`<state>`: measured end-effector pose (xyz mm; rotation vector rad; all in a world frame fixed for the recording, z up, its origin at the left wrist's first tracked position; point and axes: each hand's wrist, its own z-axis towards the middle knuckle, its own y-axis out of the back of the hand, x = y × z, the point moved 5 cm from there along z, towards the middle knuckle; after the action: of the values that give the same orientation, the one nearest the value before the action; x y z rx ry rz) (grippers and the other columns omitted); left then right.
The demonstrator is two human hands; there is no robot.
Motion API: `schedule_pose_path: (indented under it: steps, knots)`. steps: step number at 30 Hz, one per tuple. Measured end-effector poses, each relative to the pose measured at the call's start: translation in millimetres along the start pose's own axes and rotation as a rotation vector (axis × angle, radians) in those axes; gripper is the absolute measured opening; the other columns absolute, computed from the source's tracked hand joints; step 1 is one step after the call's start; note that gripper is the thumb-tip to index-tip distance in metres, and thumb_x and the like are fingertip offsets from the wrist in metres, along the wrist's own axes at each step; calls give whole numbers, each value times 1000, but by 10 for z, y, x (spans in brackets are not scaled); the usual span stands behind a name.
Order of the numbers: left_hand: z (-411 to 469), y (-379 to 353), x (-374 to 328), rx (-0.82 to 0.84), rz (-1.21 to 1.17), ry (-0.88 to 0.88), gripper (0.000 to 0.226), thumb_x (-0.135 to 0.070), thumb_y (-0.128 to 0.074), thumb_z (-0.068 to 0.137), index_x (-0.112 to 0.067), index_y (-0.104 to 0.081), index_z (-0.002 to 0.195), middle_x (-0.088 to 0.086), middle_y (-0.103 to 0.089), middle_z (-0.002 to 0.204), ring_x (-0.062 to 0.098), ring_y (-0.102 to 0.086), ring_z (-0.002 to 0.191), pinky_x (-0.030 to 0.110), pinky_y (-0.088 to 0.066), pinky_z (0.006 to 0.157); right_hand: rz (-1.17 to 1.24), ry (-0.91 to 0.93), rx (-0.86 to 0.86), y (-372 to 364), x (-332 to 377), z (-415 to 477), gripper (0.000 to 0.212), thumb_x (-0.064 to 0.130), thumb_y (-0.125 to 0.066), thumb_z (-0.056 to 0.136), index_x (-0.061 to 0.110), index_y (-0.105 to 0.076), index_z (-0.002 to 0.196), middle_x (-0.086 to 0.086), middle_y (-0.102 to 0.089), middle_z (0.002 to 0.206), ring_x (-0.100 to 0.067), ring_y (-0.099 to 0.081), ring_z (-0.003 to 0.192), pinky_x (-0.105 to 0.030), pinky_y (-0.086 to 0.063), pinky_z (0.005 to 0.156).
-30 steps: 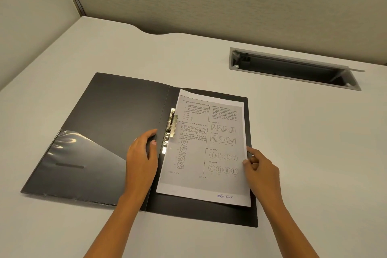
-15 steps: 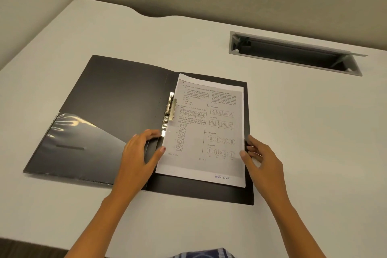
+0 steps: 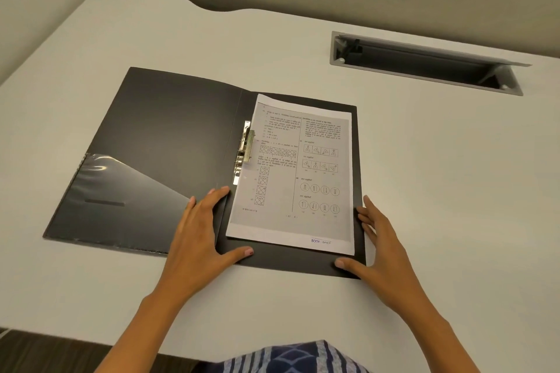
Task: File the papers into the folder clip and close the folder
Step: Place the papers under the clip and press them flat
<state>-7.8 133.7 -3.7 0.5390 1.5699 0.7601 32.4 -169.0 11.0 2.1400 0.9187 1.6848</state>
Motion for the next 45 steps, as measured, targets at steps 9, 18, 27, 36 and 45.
schedule_pose_path:
  steps: [9,18,27,36,45]
  knots:
    - [-11,5,-29,-1,14,-4,101,-67,-68,56,-37,-22,141,-14,-25,151,28,-13,143,52,-20,110,-32,30,-6,12,3,-19,100,22,-81,70,49,-11,136,20,-36,137,1,-37,127,-26,-35,106]
    - [17,39,-100,-39,20,-86,97,-68,-68,60,-32,-25,140,-50,-1,138,-28,6,124,43,-18,108,-52,34,-16,16,23,-14,92,19,-78,74,46,-14,135,17,-36,137,-1,-37,126,-26,-36,106]
    - [22,47,-103,-54,41,-117,95,-67,-66,62,-29,-27,140,-45,-6,140,-26,2,127,40,-13,111,-75,33,-22,9,19,-15,89,21,-76,76,51,-13,131,19,-35,137,-1,-36,125,-27,-37,105]
    - [1,2,-30,-49,28,-67,98,-67,-69,60,-33,-24,141,-29,-17,144,7,-10,135,39,-13,110,-102,33,-17,2,65,-34,84,22,-73,79,49,-13,130,14,-35,141,-1,-36,124,-33,-37,107]
    - [-5,-27,11,-33,40,-48,98,-67,-67,61,-36,-21,141,-27,-16,146,24,-16,142,41,-14,110,-147,51,4,-18,87,-36,75,24,-69,82,38,-18,136,10,-35,144,1,-35,119,-33,-38,107]
